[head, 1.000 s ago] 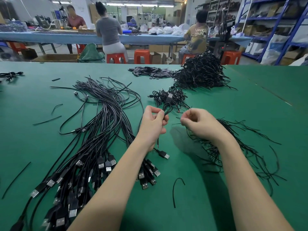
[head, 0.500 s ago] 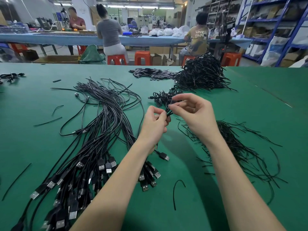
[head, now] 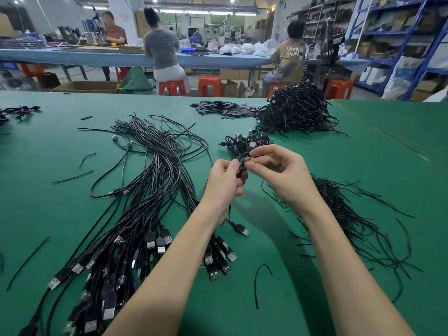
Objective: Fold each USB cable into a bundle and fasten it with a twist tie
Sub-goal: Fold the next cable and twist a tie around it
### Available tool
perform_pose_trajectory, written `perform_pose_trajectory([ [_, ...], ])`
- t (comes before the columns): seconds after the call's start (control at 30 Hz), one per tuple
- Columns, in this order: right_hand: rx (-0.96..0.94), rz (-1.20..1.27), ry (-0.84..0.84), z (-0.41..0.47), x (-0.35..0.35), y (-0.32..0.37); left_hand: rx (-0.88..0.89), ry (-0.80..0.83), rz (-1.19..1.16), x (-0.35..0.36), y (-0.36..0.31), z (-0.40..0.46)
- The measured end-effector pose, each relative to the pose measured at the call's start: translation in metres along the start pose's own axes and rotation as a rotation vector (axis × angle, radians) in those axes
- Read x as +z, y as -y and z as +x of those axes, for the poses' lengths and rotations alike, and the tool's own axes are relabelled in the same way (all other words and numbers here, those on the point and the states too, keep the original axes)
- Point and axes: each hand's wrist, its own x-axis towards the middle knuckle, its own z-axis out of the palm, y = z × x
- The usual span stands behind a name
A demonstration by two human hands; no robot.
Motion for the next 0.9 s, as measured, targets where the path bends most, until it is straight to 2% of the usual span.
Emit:
perform_pose_trajectory([
  [0.17, 0.197, 0.154, -0.094, 0.002, -0.002, -0.002, 0.005, 0.002, -0.081, 0.002, -0.002, 0.000],
  [0.33, 0.565, 0.509, 0.028, 0.000, -0.005, 0.000, -0.001, 0.026, -0.106, 0.003, -0.005, 0.000],
  [0.43, 0.698, 0.585, 0.071, -0.003, -0.010, -0.004, -0.027, 0.123, -0.091, 0.001, -0.008, -0.003],
  [0.57, 0.685, 0.564, 0.108, -0.007, -0.023, -0.015, -0.102, 0.363, -0.010, -0.008, -0.014, -0.007],
  [0.67, 0.616, 0.487, 0.176, -0.010, -0.030, -0.020, -0.166, 0.558, 0.045, -0.015, -0.017, -0.010],
  [0.77, 0.571, 0.371, 0.231, -0.010, -0.037, -0.023, -0.209, 0.685, 0.113, -0.018, -0.019, -0.013],
  [0.9, 0.461, 0.036, 0.352, -0.009, -0.044, -0.015, -0.122, 0.761, 0.462, -0.020, -0.022, -0.015],
])
